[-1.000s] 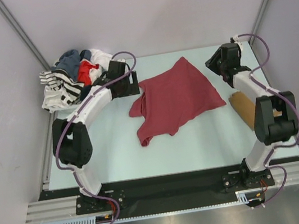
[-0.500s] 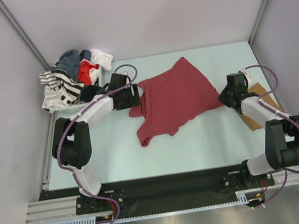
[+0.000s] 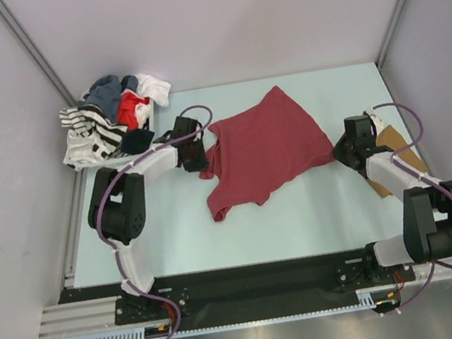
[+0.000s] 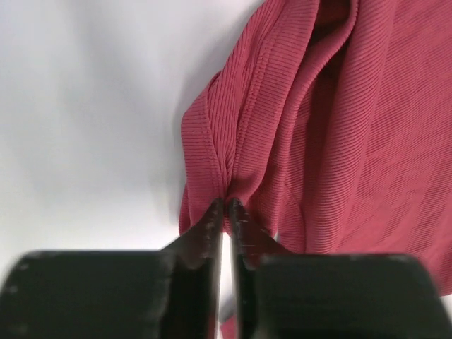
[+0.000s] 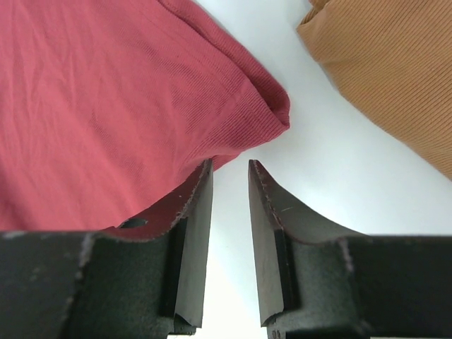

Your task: Fold and stack the tank tops

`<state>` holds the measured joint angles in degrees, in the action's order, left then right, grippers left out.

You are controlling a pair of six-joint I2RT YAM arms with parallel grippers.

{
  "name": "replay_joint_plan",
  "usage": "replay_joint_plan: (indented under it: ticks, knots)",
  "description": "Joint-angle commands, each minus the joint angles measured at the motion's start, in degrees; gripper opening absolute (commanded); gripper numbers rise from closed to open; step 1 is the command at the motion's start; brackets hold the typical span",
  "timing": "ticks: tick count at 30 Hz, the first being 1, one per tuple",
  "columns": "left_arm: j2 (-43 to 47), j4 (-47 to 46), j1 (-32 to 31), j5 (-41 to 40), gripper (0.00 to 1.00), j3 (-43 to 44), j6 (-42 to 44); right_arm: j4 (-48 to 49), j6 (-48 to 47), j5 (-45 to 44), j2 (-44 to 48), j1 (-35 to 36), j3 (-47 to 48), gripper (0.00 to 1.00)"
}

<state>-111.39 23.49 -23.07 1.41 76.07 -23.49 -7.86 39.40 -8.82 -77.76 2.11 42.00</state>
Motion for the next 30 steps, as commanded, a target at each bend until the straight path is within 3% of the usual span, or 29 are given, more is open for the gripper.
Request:
replay_joint_plan:
  ticks: [1, 2, 7, 18, 20, 22, 24, 27, 30]
  knots:
    - [0.83, -0.46, 0.57, -1.23, 0.08, 0.3, -0.42, 2.14, -0.02, -2.52, -1.17, -0.18, 0.01, 0.32]
    - [1.09, -0.28, 1.35, -1.58, 0.0, 0.04, -0.77, 2.23, 0.06, -2.52, -1.69, -0.09, 0.1, 0.33]
    - [4.95, -1.95, 5.22, -2.47, 0.0, -3.38, -2.26, 2.41, 0.5, -3.22, -4.42, -0.44, 0.63, 0.35]
    - [11.99, -6.42, 14.1, 4.73, 0.02, -8.48, -6.04, 3.28, 2.0, -3.75, -8.11, -1.67, 0.54, 0.37]
    - [12.08, -6.7, 15.07, 5.44, 0.09, -8.31, -6.48, 3.99, 2.09, -3.66, -9.34, -1.67, 0.98, 0.38]
    - [12.08, -6.0, 15.07, 5.1, 0.41, -7.35, -5.61, 4.86, 1.91, -3.75, -10.13, -1.67, 1.33, 0.39]
    - [12.78, -6.17, 15.07, 4.66, 0.62, -7.69, -5.52, 4.96, 1.91, -3.58, -11.71, -1.67, 2.3, 0.39]
    - [15.84, -7.57, 14.98, 4.3, 0.68, -10.05, -5.61, 5.31, 2.26, -3.66, -13.82, -1.58, 3.61, 0.39]
    - [18.05, -8.1, 14.63, 3.43, 0.69, -12.52, -5.87, 5.48, 2.35, -3.75, -14.35, -1.58, 4.32, 0.39]
